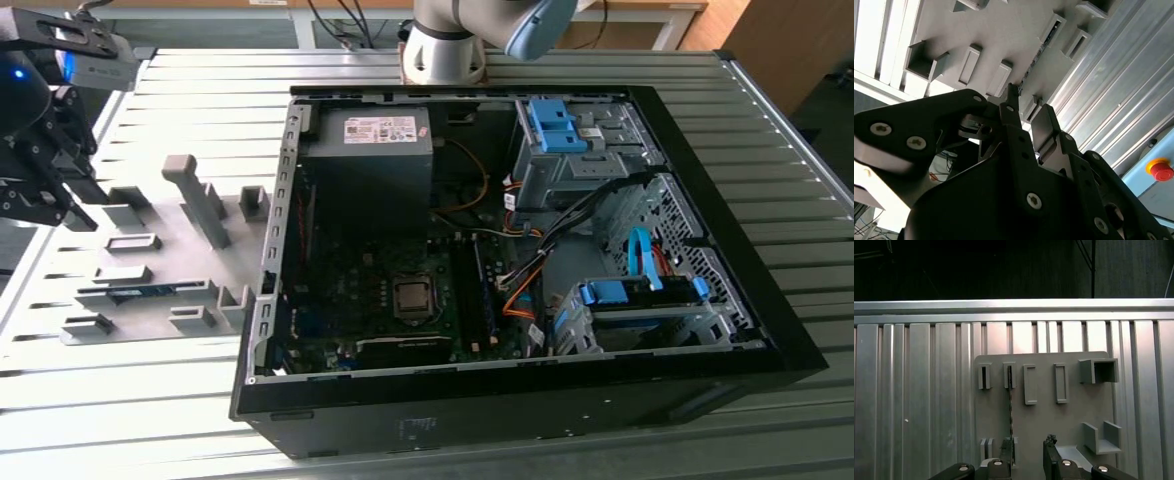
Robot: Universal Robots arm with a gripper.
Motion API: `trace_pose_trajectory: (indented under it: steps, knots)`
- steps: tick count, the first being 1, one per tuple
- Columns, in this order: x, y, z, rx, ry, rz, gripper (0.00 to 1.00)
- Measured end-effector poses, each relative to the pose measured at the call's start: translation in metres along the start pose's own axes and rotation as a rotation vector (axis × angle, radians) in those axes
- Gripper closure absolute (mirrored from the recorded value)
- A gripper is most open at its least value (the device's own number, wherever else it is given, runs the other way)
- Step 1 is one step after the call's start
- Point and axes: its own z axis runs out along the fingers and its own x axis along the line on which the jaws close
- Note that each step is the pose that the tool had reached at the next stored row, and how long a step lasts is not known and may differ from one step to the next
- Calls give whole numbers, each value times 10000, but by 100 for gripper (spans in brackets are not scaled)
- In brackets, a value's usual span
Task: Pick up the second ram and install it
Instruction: 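Pick up the second ram and move it above second insertion slot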
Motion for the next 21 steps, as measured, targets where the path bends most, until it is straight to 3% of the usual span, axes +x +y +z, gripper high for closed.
trace_pose_trajectory:
  steps: [6,16,21]
  knots:
    - [2,-1,31,2,-2,-6,62]
    - [17,6,202,1,0,-44,62]
    - [18,6,227,-1,0,-44,62]
